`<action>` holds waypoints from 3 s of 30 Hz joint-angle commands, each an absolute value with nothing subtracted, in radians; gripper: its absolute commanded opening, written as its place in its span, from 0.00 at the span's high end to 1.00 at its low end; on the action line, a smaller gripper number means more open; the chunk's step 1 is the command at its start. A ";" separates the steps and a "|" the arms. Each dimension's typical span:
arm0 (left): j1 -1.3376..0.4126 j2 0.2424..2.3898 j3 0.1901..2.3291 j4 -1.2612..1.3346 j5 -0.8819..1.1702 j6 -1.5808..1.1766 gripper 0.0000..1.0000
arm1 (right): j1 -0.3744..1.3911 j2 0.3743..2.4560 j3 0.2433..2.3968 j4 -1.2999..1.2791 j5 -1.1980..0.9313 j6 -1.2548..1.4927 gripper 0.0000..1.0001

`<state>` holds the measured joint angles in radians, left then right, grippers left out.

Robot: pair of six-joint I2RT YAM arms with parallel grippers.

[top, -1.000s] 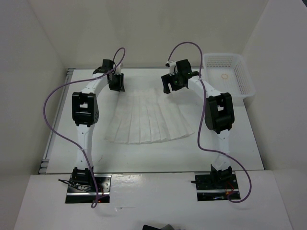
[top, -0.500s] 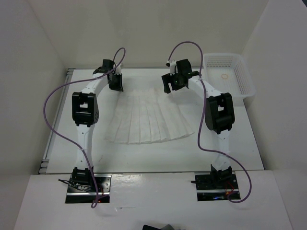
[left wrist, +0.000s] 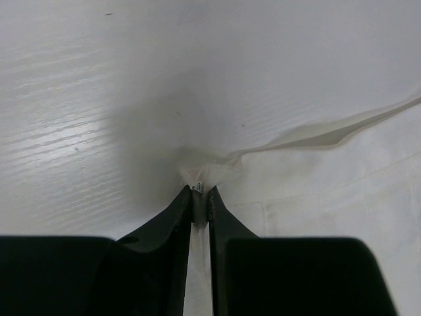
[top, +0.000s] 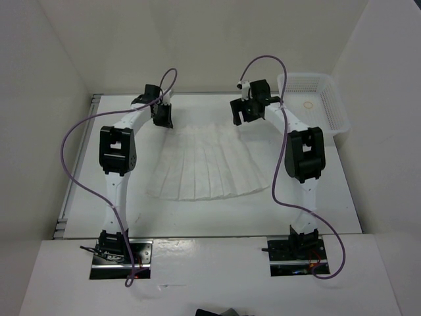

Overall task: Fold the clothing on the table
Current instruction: Fold the skirt

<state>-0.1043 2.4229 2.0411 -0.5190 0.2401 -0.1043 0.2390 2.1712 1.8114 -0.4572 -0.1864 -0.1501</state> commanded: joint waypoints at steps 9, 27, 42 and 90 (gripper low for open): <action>-0.137 2.353 1.948 -0.526 0.256 -0.087 0.85 | 0.210 2.151 1.807 -0.420 -0.155 -0.146 0.14; -0.146 2.324 1.896 -0.517 0.285 -0.087 0.85 | 0.146 2.244 1.861 -0.439 -0.267 -0.144 0.18; -0.193 2.333 1.898 -0.517 0.285 -0.087 0.85 | 0.146 2.244 1.852 -0.457 -0.299 -0.153 0.18; -0.202 2.315 1.870 -0.517 0.295 -0.097 0.85 | 0.219 2.330 1.896 -0.546 -0.236 -0.199 0.50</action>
